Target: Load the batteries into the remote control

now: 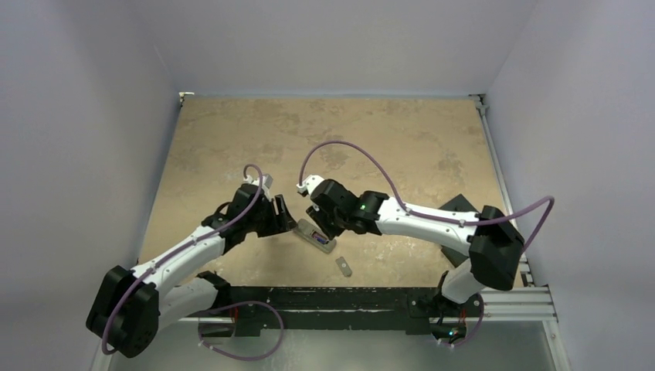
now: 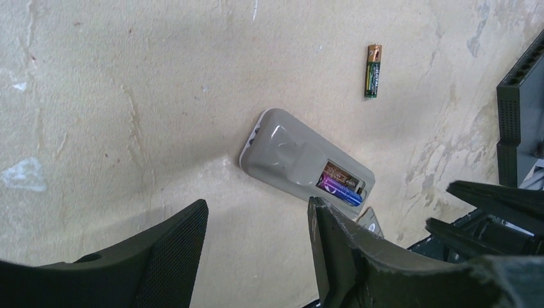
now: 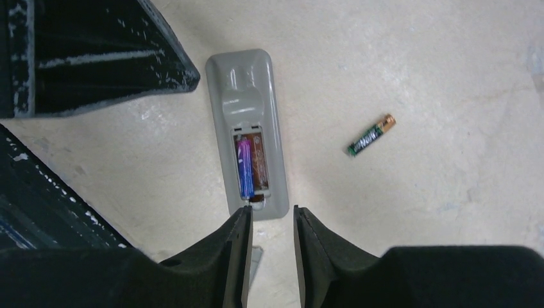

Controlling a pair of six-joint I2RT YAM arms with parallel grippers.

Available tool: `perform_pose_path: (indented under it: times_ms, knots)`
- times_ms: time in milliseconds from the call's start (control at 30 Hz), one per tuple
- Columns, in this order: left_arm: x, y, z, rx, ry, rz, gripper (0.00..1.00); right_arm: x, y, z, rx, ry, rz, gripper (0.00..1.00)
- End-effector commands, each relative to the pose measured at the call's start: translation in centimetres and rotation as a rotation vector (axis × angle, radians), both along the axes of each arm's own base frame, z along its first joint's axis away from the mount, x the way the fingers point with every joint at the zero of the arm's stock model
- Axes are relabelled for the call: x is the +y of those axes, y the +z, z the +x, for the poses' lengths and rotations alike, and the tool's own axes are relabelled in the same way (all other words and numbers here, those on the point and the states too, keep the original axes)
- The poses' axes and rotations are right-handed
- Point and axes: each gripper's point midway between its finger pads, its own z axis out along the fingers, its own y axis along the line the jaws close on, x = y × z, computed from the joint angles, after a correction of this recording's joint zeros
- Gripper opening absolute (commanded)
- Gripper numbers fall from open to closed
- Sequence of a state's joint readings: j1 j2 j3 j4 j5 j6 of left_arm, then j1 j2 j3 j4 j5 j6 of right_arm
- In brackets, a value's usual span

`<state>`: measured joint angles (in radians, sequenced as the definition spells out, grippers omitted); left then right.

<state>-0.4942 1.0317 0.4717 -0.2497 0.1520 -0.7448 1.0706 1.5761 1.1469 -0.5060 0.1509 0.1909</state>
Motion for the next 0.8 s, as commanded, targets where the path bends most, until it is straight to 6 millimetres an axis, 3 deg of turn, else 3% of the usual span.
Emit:
perform_pose_path:
  times_ms: [0,267,433,767]
  knots:
    - [-1.3,2.2,2.7,-0.116,-0.032,-0.025,0.58,-1.0,1.7,-0.3,-0.003,-0.129,0.106,0.37]
    - [-2.4,1.1,4.4,-0.122,-0.049,-0.025,0.53,-0.7,3.3,-2.4,0.06,-0.148,0.293,0.38]
    - [-3.3,0.4,5.2,-0.118,-0.069,-0.042,0.51,-1.1,2.9,-2.9,0.078,-0.17,0.323,0.38]
    - [-3.6,-1.7,4.2,-0.067,-0.098,-0.048,0.49,-1.3,1.6,-3.7,0.115,-0.163,0.329,0.39]
